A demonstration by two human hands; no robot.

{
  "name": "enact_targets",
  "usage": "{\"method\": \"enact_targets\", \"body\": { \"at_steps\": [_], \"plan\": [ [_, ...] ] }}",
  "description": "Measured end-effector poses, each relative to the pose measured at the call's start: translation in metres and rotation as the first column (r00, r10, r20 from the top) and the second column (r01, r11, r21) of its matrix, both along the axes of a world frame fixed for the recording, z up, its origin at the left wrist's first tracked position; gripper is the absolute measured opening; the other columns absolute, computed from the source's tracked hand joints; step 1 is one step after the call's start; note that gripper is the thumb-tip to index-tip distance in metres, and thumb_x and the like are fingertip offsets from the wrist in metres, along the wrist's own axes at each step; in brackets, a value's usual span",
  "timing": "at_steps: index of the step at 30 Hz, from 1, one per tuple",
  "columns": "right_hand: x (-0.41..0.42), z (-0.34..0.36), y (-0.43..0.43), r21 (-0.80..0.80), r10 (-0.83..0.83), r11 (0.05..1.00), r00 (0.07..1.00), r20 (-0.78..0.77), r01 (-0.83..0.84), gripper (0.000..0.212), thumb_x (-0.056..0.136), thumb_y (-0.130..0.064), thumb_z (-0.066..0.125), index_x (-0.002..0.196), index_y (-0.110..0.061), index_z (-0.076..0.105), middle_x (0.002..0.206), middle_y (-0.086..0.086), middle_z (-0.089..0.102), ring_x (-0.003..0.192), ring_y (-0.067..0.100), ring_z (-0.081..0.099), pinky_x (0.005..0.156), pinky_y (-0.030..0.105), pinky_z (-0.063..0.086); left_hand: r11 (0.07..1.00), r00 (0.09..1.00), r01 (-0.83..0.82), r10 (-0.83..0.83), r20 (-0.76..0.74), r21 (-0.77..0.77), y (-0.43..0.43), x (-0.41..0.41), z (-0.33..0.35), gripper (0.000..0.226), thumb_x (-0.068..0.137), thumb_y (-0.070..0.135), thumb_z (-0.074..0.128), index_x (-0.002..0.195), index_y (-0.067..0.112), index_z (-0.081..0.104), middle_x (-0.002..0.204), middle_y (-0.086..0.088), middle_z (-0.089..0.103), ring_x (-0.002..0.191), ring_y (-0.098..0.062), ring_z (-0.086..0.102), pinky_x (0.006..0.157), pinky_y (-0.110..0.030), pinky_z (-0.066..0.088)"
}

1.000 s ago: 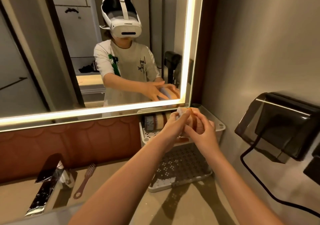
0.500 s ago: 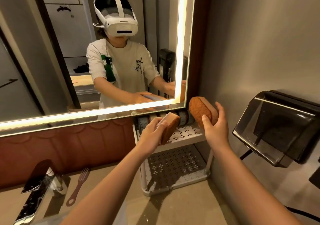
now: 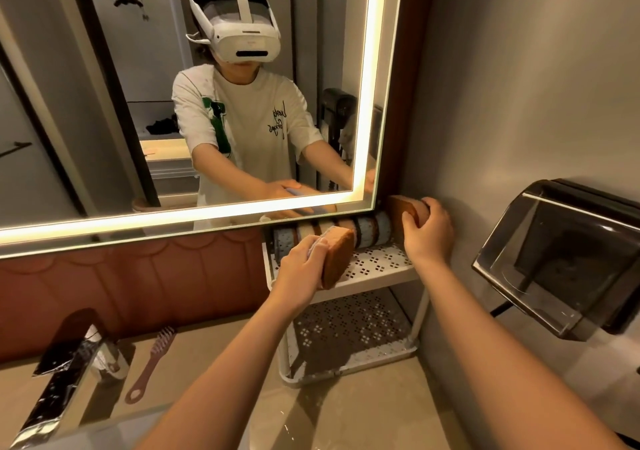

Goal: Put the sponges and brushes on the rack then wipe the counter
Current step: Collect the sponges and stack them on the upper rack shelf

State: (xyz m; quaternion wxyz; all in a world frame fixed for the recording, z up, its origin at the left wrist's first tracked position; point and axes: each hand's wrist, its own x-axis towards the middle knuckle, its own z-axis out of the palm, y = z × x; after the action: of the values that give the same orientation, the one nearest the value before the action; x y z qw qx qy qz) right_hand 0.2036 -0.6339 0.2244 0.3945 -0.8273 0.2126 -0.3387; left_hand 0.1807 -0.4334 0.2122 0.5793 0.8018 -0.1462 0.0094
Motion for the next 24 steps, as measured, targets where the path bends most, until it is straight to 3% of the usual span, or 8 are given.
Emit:
{"method": "enact_targets", "body": {
  "at_steps": [2,6,9,12,16,21,24],
  "plan": [
    [0.006,-0.001,0.001,-0.002,-0.007,1.000,1.000,-0.006,0.007,0.045,0.088,-0.024,0.060,0.131,-0.015,0.048,0.129,0.011,0.056,0.118,0.032,0.050,0.094,0.042,0.043,1.000,1.000,0.007,-0.007,0.000,0.002,0.001,0.001,0.000,0.031,0.100,0.037,0.033,0.112,0.022,0.056,0.102,-0.007,0.062,0.092,-0.017,0.061,0.076,-0.037,0.057],
    [0.014,0.005,0.000,-0.040,-0.022,0.999,0.999,-0.030,0.021,0.040,0.086,-0.025,0.064,0.124,-0.017,0.050,0.121,0.011,0.060,0.113,0.033,0.053,0.081,0.034,0.043,0.999,0.998,0.036,-0.036,-0.044,-0.009,0.003,0.002,0.002,0.031,0.100,0.036,0.033,0.109,0.020,0.058,0.101,-0.007,0.061,0.093,-0.020,0.061,0.078,-0.041,0.057],
    [0.019,0.005,-0.004,-0.019,0.017,1.000,0.998,-0.066,-0.018,0.036,0.087,-0.022,0.063,0.120,-0.013,0.051,0.121,0.013,0.060,0.112,0.034,0.054,0.087,0.038,0.043,0.999,0.998,0.046,-0.047,-0.052,-0.017,0.003,0.002,0.003,0.029,0.100,0.035,0.033,0.109,0.022,0.057,0.100,-0.005,0.060,0.092,-0.019,0.060,0.077,-0.038,0.057],
    [0.023,-0.005,-0.007,-0.050,0.051,0.997,0.988,-0.147,-0.059,0.036,0.089,-0.027,0.060,0.121,-0.013,0.051,0.122,0.015,0.058,0.112,0.035,0.053,0.090,0.038,0.040,0.999,0.998,0.047,-0.047,-0.040,-0.005,0.003,0.002,0.003,0.032,0.100,0.034,0.032,0.107,0.018,0.059,0.097,-0.005,0.060,0.084,-0.012,0.058,0.066,-0.024,0.053],
    [0.027,-0.010,-0.010,-0.017,0.124,0.991,0.974,-0.191,-0.129,0.035,0.095,-0.033,0.048,0.123,-0.012,0.052,0.125,0.018,0.048,0.110,0.034,0.050,0.081,0.030,0.036,0.999,0.998,0.051,-0.052,-0.036,-0.006,0.003,0.002,0.002,0.032,0.100,0.034,0.033,0.105,0.019,0.060,0.096,-0.004,0.061,0.088,-0.017,0.059,0.074,-0.035,0.053],
    [0.035,-0.016,-0.013,-0.105,0.152,0.976,0.940,-0.305,-0.191,0.037,0.099,-0.027,0.037,0.130,-0.015,0.053,0.129,0.019,0.053,0.119,0.037,0.047,0.098,0.041,0.039,0.999,0.999,0.044,-0.044,-0.032,-0.004,0.003,0.002,0.000,0.033,0.099,0.037,0.033,0.105,0.020,0.061,0.095,-0.003,0.061,0.092,-0.022,0.060,0.081,-0.044,0.054],
    [0.027,-0.016,-0.009,-0.196,0.085,0.970,0.959,-0.271,-0.142,0.039,0.097,-0.023,0.040,0.134,-0.013,0.050,0.131,0.018,0.046,0.122,0.034,0.040,0.102,0.039,0.035,0.999,0.998,0.039,-0.039,-0.041,-0.006,0.003,0.000,0.002,0.033,0.099,0.039,0.032,0.106,0.022,0.060,0.098,-0.006,0.063,0.094,-0.023,0.061,0.083,-0.047,0.054]
  ]
}}
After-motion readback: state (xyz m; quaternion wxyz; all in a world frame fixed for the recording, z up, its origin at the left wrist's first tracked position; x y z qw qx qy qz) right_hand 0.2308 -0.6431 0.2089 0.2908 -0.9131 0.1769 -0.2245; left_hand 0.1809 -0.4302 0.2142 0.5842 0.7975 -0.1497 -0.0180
